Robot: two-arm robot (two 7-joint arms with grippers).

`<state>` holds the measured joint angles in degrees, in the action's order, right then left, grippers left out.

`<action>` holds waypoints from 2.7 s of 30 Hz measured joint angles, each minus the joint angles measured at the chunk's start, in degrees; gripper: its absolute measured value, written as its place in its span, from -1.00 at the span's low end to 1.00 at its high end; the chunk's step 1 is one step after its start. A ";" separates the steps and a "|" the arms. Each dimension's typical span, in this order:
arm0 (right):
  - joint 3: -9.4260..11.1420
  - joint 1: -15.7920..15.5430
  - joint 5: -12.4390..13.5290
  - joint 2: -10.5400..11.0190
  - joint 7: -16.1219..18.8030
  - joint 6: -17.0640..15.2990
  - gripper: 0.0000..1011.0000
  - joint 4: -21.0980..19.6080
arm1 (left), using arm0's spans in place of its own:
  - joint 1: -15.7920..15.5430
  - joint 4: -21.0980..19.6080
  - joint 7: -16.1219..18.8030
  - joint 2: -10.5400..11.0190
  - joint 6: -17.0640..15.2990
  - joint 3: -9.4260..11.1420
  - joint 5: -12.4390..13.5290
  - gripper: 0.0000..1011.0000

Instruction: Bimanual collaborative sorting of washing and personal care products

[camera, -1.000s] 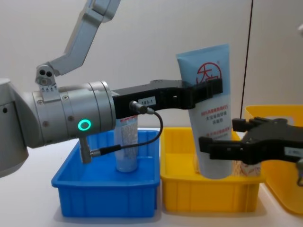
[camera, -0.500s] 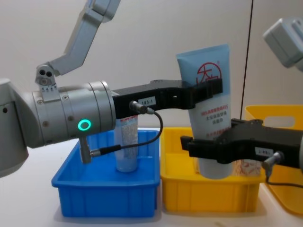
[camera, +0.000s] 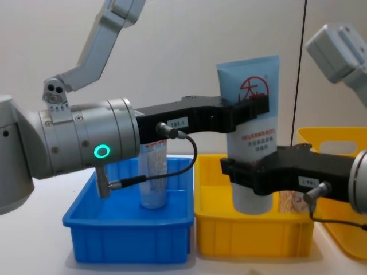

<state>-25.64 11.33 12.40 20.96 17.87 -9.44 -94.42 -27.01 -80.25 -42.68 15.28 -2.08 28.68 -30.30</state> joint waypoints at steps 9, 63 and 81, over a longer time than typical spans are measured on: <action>-0.18 0.19 -0.31 -0.31 -0.18 -0.08 -0.27 0.21 | 0.00 0.00 0.01 0.00 0.00 0.02 0.00 -0.52; 15.72 4.37 -6.11 -2.62 -17.92 0.50 -0.55 5.67 | 0.00 0.00 -0.03 0.00 0.00 0.02 0.00 0.98; 19.54 5.86 -7.38 -3.49 -22.36 -8.27 -0.55 9.80 | 0.00 0.00 -0.03 0.00 0.00 0.02 0.00 0.98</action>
<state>-6.10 17.19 5.02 17.47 -4.49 -17.70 -84.61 -27.02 -80.25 -42.70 15.28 -2.09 28.70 -30.29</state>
